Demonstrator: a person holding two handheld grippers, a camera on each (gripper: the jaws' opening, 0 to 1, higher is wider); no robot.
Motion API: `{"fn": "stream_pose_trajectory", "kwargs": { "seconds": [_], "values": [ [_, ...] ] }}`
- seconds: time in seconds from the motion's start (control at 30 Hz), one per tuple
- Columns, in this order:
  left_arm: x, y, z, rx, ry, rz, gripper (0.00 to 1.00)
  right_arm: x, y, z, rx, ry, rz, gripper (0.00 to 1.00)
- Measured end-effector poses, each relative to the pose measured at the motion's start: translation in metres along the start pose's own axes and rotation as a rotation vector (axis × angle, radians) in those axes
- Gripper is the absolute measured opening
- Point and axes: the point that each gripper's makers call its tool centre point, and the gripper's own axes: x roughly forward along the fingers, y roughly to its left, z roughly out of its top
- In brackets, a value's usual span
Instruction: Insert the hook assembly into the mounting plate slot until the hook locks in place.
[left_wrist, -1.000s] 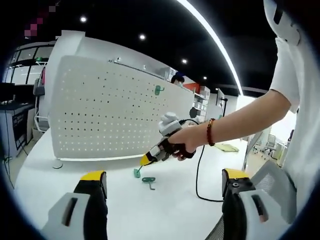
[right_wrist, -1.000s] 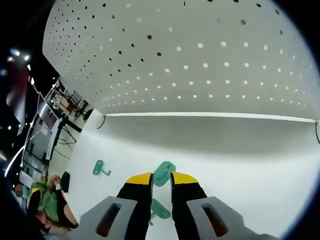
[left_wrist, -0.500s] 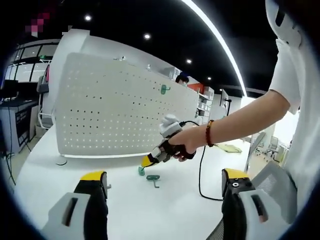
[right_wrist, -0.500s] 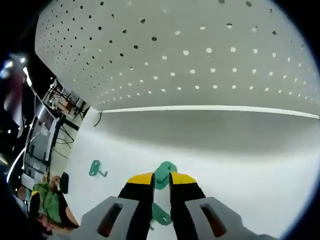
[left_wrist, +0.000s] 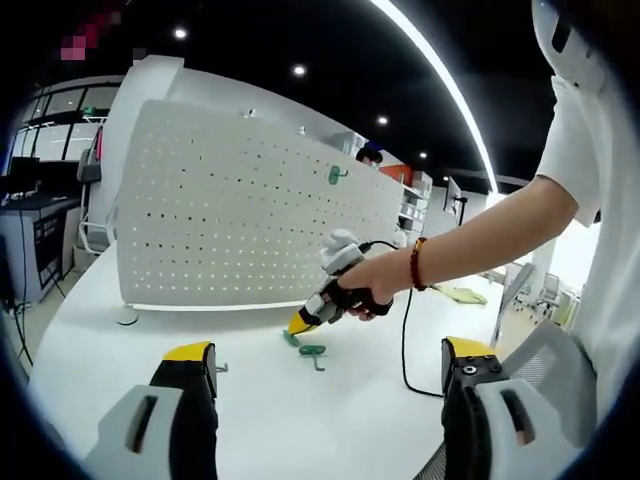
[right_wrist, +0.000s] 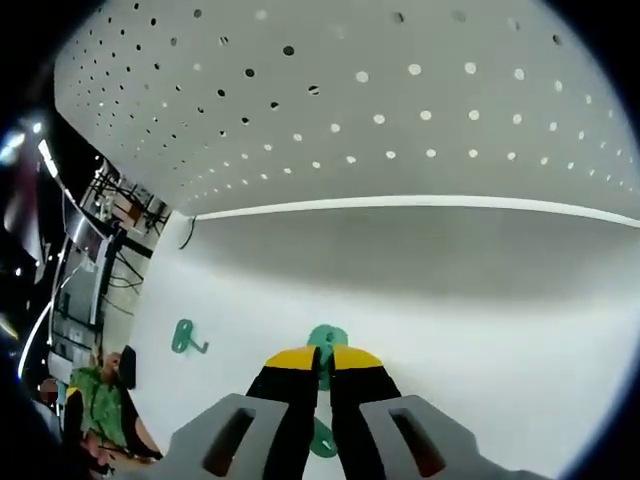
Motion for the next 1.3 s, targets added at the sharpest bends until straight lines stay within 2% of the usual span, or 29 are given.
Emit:
{"fn": "stream_pose_trajectory", "kwargs": {
  "seconds": [0.33,0.77,0.9,1.3],
  "values": [
    [0.001,0.000,-0.003,0.007,0.016,-0.009,0.94,-0.001,0.000,0.005,-0.025,0.005,-0.004,0.06],
    [0.001,-0.003,-0.004,0.005,0.020,-0.015,0.93,-0.006,0.001,0.004,-0.052,0.044,-0.020,0.01],
    [0.002,-0.004,-0.004,0.010,0.024,-0.021,0.93,-0.011,0.000,0.008,-0.080,0.015,-0.037,0.01],
    [0.003,-0.011,0.004,0.030,0.008,-0.035,0.93,-0.036,0.005,0.032,-0.106,-0.130,-0.064,0.01]
  ]
}}
